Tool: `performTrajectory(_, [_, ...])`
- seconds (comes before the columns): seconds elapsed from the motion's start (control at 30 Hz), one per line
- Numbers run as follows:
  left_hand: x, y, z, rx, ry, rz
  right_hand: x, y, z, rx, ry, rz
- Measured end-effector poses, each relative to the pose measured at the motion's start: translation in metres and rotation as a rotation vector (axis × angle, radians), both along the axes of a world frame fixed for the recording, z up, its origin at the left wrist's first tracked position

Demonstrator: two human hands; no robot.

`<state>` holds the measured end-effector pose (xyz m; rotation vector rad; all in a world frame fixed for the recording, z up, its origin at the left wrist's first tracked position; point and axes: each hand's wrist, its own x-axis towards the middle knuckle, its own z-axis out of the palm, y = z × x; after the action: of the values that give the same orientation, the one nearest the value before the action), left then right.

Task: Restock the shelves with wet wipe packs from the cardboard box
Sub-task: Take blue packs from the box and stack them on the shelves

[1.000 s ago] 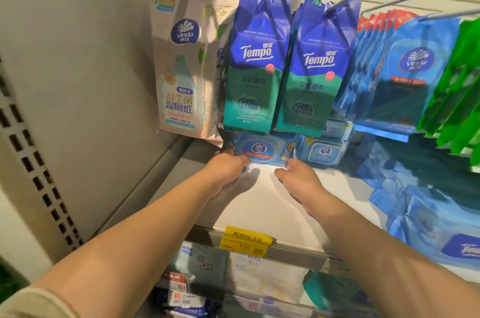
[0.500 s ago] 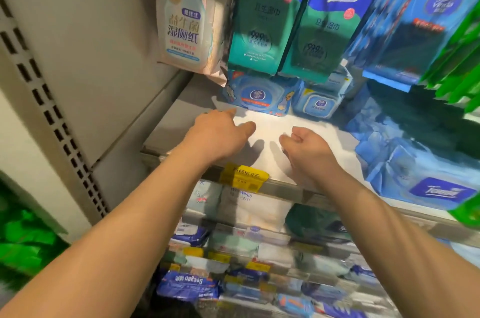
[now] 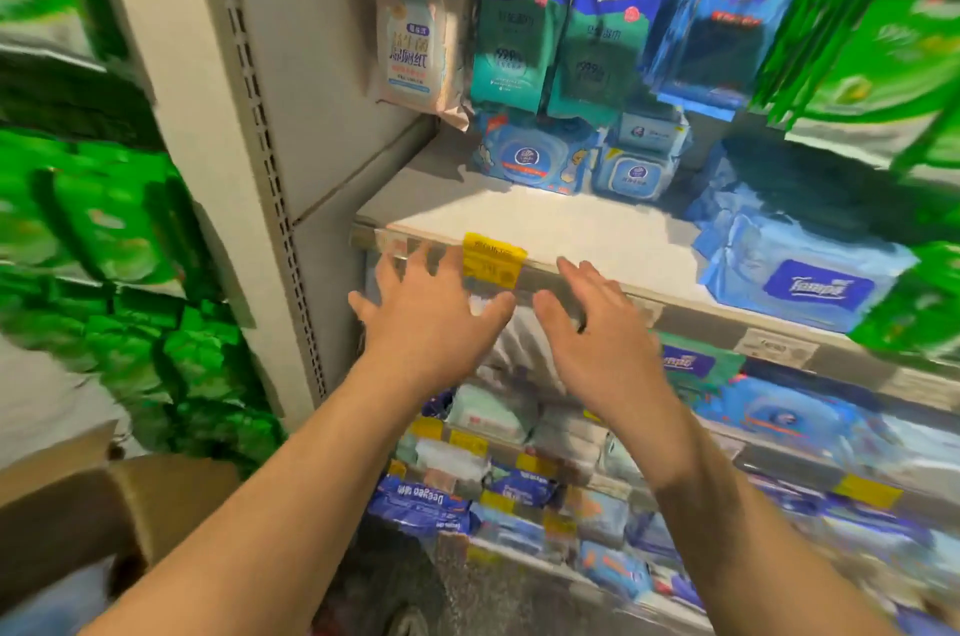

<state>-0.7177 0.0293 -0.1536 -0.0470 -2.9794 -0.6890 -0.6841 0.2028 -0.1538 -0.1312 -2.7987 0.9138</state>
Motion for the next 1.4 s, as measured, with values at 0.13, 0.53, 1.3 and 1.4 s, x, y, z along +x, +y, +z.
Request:
performTrajectory(0.13, [0.073,-0.025,-0.019,-0.011,-0.068,0.093,0.049,-0.018,-0.025,-0.089,-0.065,0.098])
performTrajectory(0.53, [0.225,-0.171,-0.071,-0.002,-0.274,0.473,0.108,-0.147,-0.083,-0.183,-0.263,0.458])
performTrajectory(1.3, [0.376,-0.534,-0.188,0.414,-0.468,0.897,0.199,-0.552,-0.189,0.16,-0.511,0.944])
performTrajectory(1.4, [0.379,-0.557,-0.213,0.494,-0.494,0.934,0.192,-0.588,-0.217,0.301,-0.466,1.008])
